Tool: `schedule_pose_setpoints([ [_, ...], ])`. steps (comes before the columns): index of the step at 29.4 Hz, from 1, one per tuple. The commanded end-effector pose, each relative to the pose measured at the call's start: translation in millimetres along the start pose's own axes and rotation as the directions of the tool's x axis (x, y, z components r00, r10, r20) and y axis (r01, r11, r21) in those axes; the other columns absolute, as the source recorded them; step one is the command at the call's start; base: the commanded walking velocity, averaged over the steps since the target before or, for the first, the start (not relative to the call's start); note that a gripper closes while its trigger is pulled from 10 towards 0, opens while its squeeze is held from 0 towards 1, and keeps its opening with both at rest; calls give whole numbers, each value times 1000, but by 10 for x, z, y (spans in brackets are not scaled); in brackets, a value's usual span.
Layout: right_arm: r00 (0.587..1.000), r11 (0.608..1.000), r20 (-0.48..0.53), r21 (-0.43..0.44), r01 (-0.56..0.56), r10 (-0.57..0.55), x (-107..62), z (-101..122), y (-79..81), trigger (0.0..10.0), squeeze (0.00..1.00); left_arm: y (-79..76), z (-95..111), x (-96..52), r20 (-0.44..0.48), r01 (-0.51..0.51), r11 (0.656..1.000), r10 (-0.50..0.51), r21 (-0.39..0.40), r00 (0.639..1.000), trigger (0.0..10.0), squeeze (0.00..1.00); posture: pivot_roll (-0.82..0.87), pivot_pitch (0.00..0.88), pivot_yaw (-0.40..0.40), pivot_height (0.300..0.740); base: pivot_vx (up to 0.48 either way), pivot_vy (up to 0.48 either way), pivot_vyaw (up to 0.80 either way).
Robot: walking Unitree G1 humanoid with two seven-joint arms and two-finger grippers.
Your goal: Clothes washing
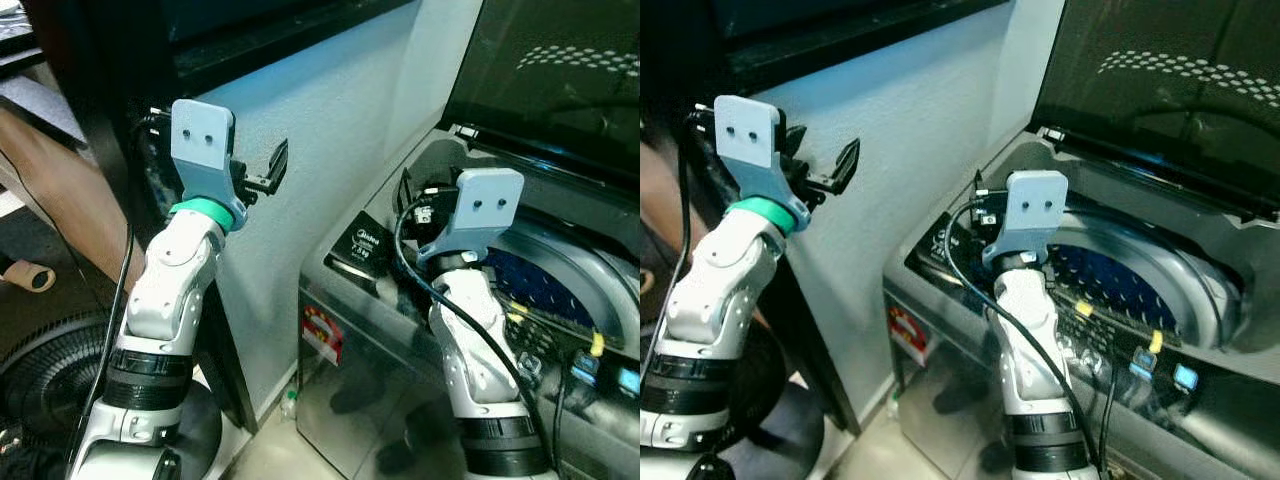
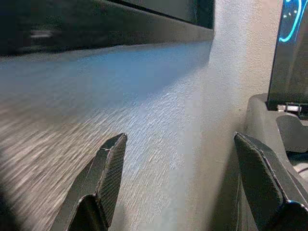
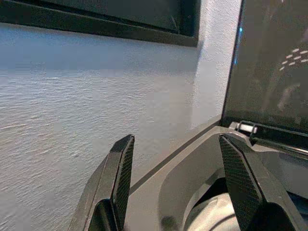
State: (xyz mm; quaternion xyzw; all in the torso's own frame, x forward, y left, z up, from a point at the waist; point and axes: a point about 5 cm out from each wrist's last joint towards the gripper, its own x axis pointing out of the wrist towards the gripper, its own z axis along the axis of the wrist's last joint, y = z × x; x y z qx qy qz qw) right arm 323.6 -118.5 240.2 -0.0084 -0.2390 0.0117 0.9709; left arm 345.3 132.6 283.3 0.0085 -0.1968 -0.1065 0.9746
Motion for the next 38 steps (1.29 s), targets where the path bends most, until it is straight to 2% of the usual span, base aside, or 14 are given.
schedule_pose_setpoints([
  [1,1000,1000,-6,4,-8,8,-22,-20,13,10000,0,19,-56,-16,-19,-14,1000,13,-15,1000,10000,0,71,0,45,740,-386,0,0],
  [19,999,999,-11,-20,-50,50,-46,-34,62,10000,0,14,-57,-14,-19,-16,1000,16,-19,1000,10000,0,68,0,45,740,-371,0,0],
  [29,992,992,-19,-37,-123,122,-74,-58,136,10000,0,12,-64,-14,-21,-21,999,20,-25,1000,10000,0,69,0,42,740,-90,0,738],
  [34,954,956,-64,13,-292,292,-200,-149,332,10000,0,-75,-142,-44,-59,16,1000,-17,-17,998,10000,0,69,0,41,740,0,0,788],
  [38,950,954,-84,34,-299,301,-241,-202,340,10000,0,-118,-206,-77,-83,39,999,-39,-3,996,10000,0,70,0,40,740,0,0,784],
])
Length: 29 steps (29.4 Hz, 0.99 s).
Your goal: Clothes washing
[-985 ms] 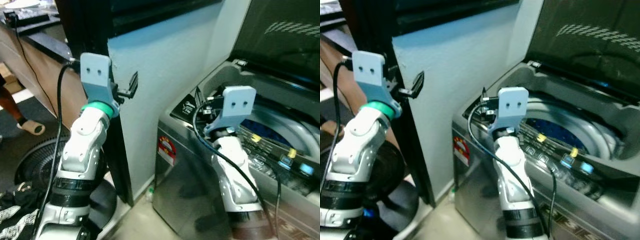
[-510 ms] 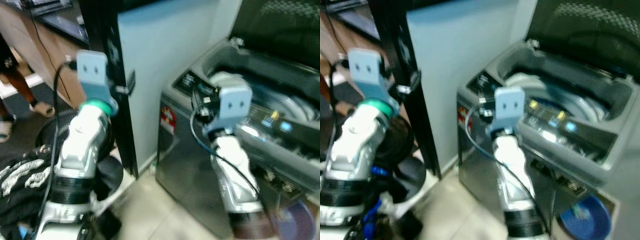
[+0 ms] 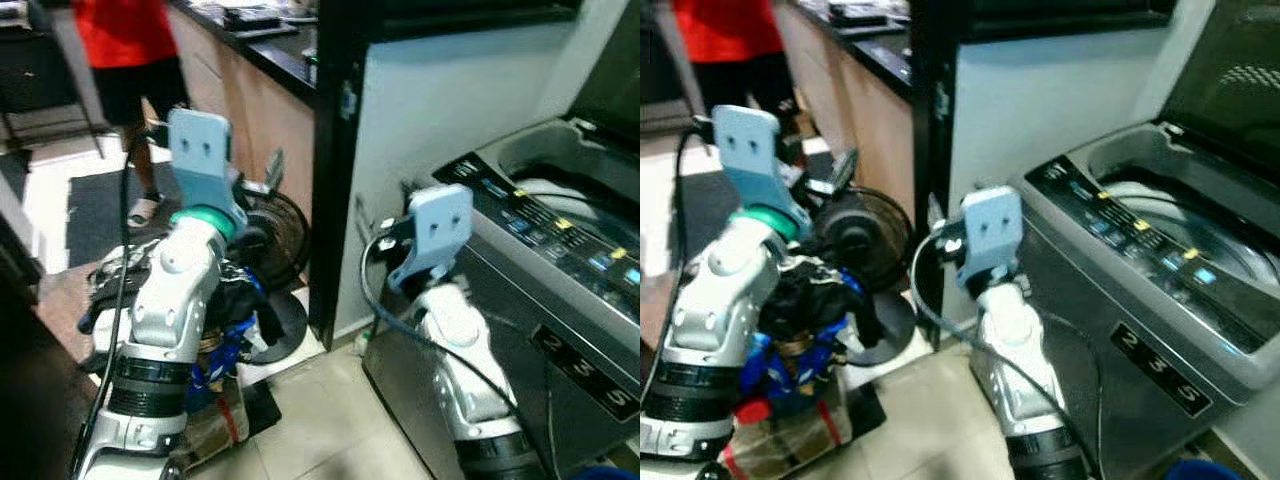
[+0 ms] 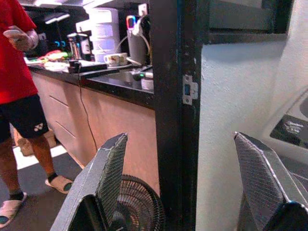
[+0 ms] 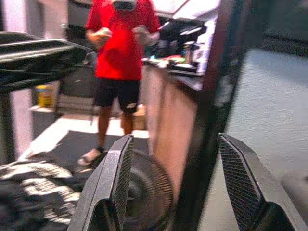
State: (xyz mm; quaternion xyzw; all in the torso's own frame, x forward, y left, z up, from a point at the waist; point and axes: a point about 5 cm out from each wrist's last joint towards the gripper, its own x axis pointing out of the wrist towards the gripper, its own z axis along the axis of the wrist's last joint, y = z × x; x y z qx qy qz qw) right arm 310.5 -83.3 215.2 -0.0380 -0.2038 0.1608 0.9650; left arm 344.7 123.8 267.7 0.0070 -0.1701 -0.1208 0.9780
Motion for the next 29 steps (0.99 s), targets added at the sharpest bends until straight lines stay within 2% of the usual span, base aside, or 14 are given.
schedule_pose_setpoints([
  [1,1000,1000,-23,10,1,-1,-20,-46,-15,10000,0,-21,-64,-27,-31,12,1000,-11,13,999,10000,0,70,0,40,740,0,0,781],
  [2,999,1000,-33,19,4,-3,-37,-75,-15,10000,0,-42,-99,-44,-43,22,1000,-21,21,999,10000,0,70,0,40,740,0,0,775],
  [5,991,998,-126,46,50,-44,-183,-330,-103,10000,0,-108,-449,-227,-174,53,998,-47,29,984,10000,0,68,0,40,740,0,0,775],
  [9,982,996,-177,48,71,-61,-274,-462,-142,10000,0,-120,-613,-327,-236,56,998,-48,31,971,10000,0,68,0,40,740,0,0,772],
  [11,961,994,-264,43,98,-83,-444,-691,-177,10000,0,-92,-854,-479,-315,39,998,-21,49,949,10000,0,68,0,38,740,0,0,772],
  [12,961,994,-264,43,98,-83,-444,-691,-177,10000,0,-92,-854,-479,-315,39,998,-21,49,949,10000,0,68,0,38,740,0,0,769],
  [14,936,992,-339,37,117,-98,-603,-889,-193,10000,0,-50,-1037,-600,-370,19,997,11,76,929,10000,0,69,0,38,740,0,0,772],
  [16,925,992,-365,32,123,-103,-658,-956,-196,10000,0,-33,-1094,-638,-387,11,996,22,83,922,10000,0,69,0,38,740,0,0,775],
  [20,876,986,-467,39,161,-124,-917,-1225,-214,10000,0,26,-1345,-840,-476,-4,996,45,88,878,10000,0,67,0,37,740,0,0,772],
  [24,868,985,-479,34,168,-131,-969,-1261,-232,10000,0,45,-1373,-876,-487,-14,996,56,90,872,10000,0,66,0,37,740,0,0,769],
  [29,879,984,-455,34,176,-142,-928,-1233,-267,10000,0,33,-1320,-814,-460,-15,996,54,88,886,10000,0,65,0,38,740,0,0,769],
])
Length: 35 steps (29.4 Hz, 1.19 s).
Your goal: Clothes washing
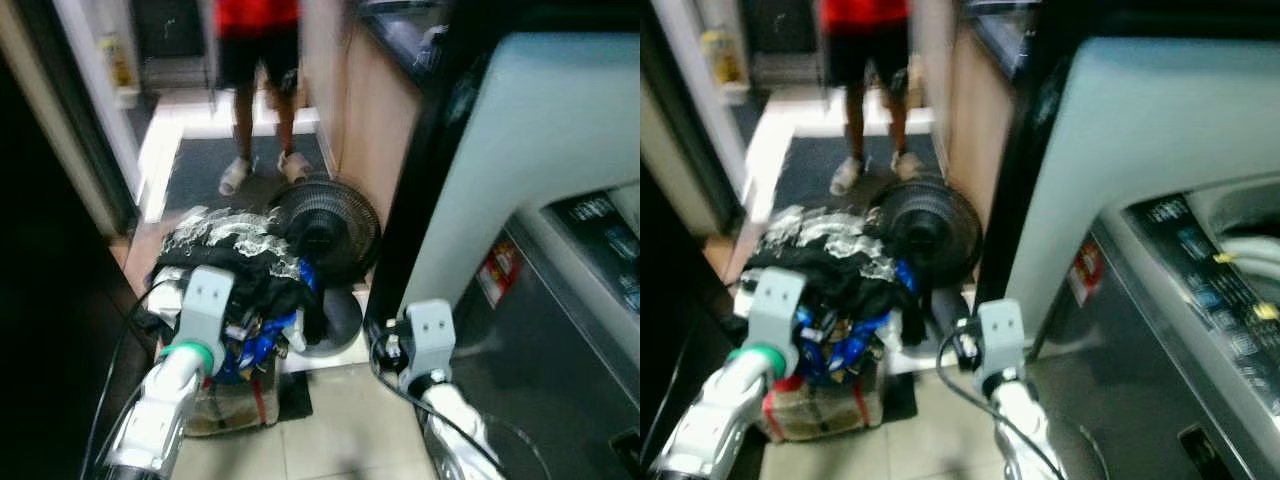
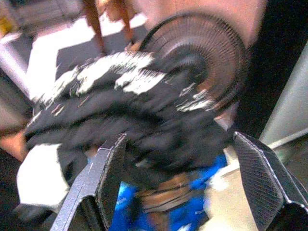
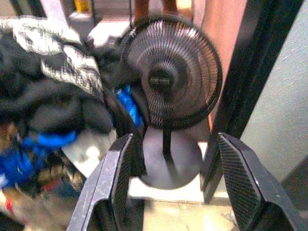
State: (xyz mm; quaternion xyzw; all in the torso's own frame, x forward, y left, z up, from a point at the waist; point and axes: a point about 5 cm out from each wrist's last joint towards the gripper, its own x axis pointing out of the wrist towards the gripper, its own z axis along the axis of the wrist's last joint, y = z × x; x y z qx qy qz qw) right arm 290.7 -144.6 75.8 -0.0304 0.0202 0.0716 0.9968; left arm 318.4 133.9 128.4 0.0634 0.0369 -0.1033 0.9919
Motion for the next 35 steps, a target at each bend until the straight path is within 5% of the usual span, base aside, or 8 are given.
schedule_pose_setpoints([
  [1,1000,1000,0,19,-7,7,7,-17,56,10000,0,59,-109,-24,-43,-19,1000,20,15,999,10000,0,65,0,40,740,0,0,769],
  [12,994,999,105,46,-19,14,121,197,119,10000,0,-2,-16,52,12,-18,999,17,31,1000,10000,0,63,0,45,740,290,0,269],
  [35,995,1000,99,9,27,-28,156,172,82,10000,0,-6,-11,81,19,-16,999,15,35,1000,10000,0,64,0,45,740,460,0,236],
])
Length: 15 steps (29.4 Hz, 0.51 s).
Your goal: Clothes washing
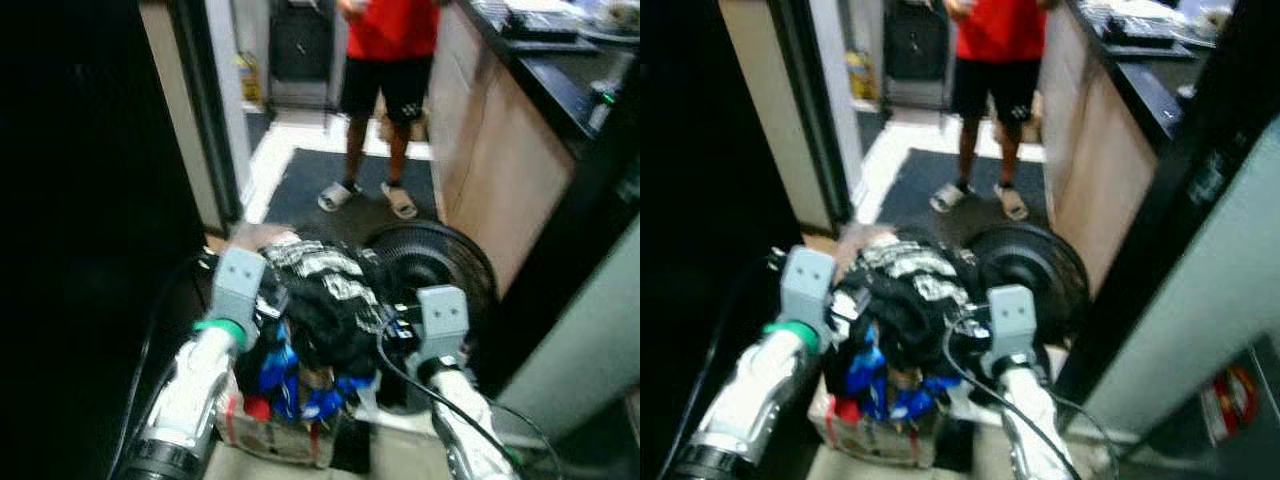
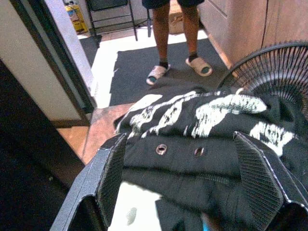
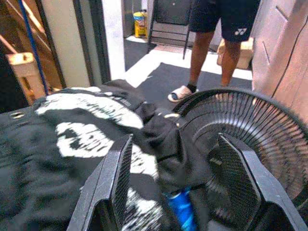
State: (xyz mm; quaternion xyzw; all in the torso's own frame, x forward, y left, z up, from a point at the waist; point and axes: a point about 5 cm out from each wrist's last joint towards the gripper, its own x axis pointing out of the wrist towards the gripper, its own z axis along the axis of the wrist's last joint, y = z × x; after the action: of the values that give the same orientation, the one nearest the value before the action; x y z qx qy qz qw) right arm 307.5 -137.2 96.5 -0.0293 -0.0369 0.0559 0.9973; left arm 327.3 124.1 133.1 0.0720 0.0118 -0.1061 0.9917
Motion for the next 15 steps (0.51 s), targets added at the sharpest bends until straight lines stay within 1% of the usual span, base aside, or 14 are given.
schedule_pose_setpoints([
  [1,1000,1000,-16,10,-5,5,-19,-49,43,10000,0,64,-76,-24,-29,-17,1000,17,14,999,10000,0,64,0,44,740,454,0,0],
  [6,1000,1000,-12,8,-2,2,-18,-49,40,10000,0,63,-83,-19,-34,-18,1000,18,10,999,10000,0,64,0,45,740,410,0,0],
  [13,1000,1000,-8,5,0,0,-11,-40,36,10000,0,63,-101,-15,-45,-20,1000,20,18,999,10000,0,63,0,44,740,0,0,0],
  [15,1000,1000,-7,-1,-2,2,-9,-38,36,10000,0,53,-92,-15,-39,-11,1000,12,9,999,10000,0,62,0,44,740,0,0,0],
])
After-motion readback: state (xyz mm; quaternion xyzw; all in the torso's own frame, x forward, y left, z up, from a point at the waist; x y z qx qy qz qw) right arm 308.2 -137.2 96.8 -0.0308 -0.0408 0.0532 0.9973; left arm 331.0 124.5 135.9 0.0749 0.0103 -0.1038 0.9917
